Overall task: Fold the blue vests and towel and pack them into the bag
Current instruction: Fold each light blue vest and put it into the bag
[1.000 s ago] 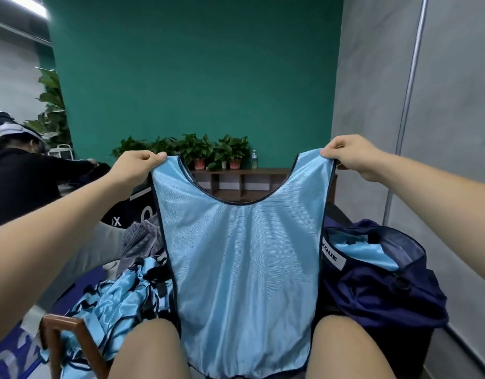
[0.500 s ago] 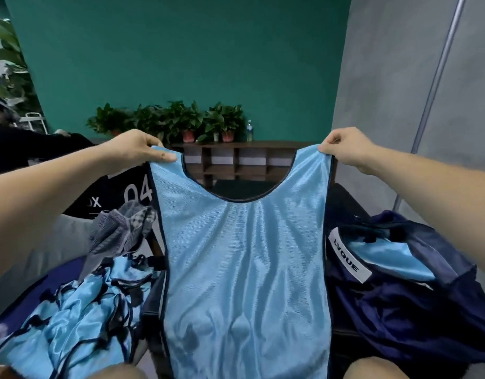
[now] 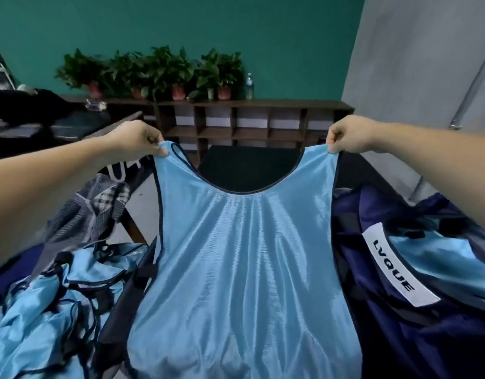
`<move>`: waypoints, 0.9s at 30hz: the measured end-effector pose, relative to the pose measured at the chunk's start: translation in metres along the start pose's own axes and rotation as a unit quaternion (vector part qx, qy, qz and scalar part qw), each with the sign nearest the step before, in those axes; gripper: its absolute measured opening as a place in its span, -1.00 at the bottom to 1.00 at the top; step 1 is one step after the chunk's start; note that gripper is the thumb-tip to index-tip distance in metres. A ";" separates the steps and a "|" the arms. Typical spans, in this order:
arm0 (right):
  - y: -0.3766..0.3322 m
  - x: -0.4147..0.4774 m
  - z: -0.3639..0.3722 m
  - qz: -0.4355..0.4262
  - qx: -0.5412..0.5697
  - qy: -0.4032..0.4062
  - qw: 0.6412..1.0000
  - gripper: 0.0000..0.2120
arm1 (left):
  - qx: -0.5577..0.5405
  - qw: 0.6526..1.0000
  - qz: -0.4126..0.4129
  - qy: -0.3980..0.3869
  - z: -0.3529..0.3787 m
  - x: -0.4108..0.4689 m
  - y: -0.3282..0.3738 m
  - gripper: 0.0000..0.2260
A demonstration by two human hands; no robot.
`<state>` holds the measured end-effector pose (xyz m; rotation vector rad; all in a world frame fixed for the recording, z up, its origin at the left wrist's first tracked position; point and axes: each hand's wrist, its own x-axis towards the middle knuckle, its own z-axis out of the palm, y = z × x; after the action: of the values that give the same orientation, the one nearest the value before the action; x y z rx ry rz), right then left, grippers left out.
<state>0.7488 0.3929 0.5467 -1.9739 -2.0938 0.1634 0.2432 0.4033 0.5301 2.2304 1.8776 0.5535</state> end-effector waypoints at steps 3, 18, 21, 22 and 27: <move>0.001 0.023 0.016 -0.004 -0.053 0.038 0.998 -0.94 | 0.026 0.999 -0.011 0.029 0.017 0.028 -0.002 -0.77; -0.011 0.084 0.091 0.099 0.008 0.220 0.971 -0.86 | 0.031 0.978 -0.068 0.194 0.095 0.101 -0.008 -0.81; -0.015 0.082 0.097 0.113 0.053 0.202 0.971 -0.86 | 0.011 0.980 -0.085 0.179 0.109 0.100 -0.003 -0.87; -0.017 0.082 0.097 0.117 0.067 0.193 0.972 -0.87 | 0.004 0.980 -0.088 0.178 0.112 0.100 -0.002 -0.88; -0.031 0.082 0.092 0.161 0.123 0.155 0.967 -0.92 | -0.041 0.982 -0.082 0.163 0.116 0.107 0.006 -0.66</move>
<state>0.6911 0.4803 0.4752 -2.0208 -1.4785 0.1551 0.3082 0.5184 0.4439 2.0060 2.1205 0.9961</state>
